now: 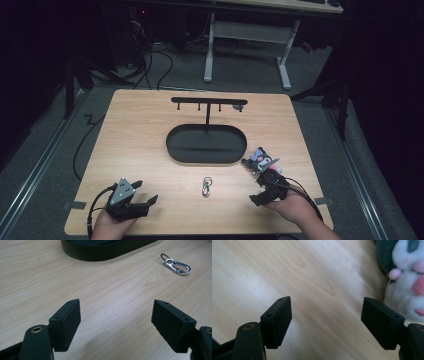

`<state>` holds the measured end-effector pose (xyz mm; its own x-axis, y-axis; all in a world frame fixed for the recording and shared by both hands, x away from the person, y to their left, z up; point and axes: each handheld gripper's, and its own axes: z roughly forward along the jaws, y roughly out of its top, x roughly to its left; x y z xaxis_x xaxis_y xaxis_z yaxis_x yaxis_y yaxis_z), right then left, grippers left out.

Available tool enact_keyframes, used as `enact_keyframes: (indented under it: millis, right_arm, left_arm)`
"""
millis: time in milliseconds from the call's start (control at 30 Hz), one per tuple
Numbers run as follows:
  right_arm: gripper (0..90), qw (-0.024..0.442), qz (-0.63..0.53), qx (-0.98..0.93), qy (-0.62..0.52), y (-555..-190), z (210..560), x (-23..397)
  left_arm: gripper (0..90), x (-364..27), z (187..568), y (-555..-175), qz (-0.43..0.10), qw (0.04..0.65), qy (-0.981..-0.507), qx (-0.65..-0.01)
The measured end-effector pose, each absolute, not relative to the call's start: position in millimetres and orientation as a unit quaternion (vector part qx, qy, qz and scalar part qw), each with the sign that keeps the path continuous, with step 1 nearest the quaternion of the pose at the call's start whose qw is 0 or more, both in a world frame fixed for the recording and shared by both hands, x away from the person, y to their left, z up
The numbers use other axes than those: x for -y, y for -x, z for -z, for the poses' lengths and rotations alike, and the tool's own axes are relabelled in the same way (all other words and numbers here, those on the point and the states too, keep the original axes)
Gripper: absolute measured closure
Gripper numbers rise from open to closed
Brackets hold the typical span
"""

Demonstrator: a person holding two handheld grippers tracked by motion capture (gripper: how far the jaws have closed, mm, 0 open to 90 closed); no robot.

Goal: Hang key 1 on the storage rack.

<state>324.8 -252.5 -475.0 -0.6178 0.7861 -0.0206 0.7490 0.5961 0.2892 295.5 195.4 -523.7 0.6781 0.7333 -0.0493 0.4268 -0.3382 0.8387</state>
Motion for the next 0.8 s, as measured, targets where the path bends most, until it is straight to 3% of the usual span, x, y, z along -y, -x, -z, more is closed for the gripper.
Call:
enact_keyframes:
  millis: [500, 800]
  right_arm:
    - [16.9, 0.072, -0.054, -0.900, -0.427, -324.7, 469.7, 273.0]
    - [16.0, 0.087, -0.047, -0.883, -0.459, -343.9, 458.5, 293.7]
  left_arm:
    - [23.7, -203.3, 519.9, -296.1, -0.174, 0.454, -0.792, -0.370]
    - [23.7, -200.4, 520.7, -296.9, -0.169, 0.450, -0.798, -0.364]
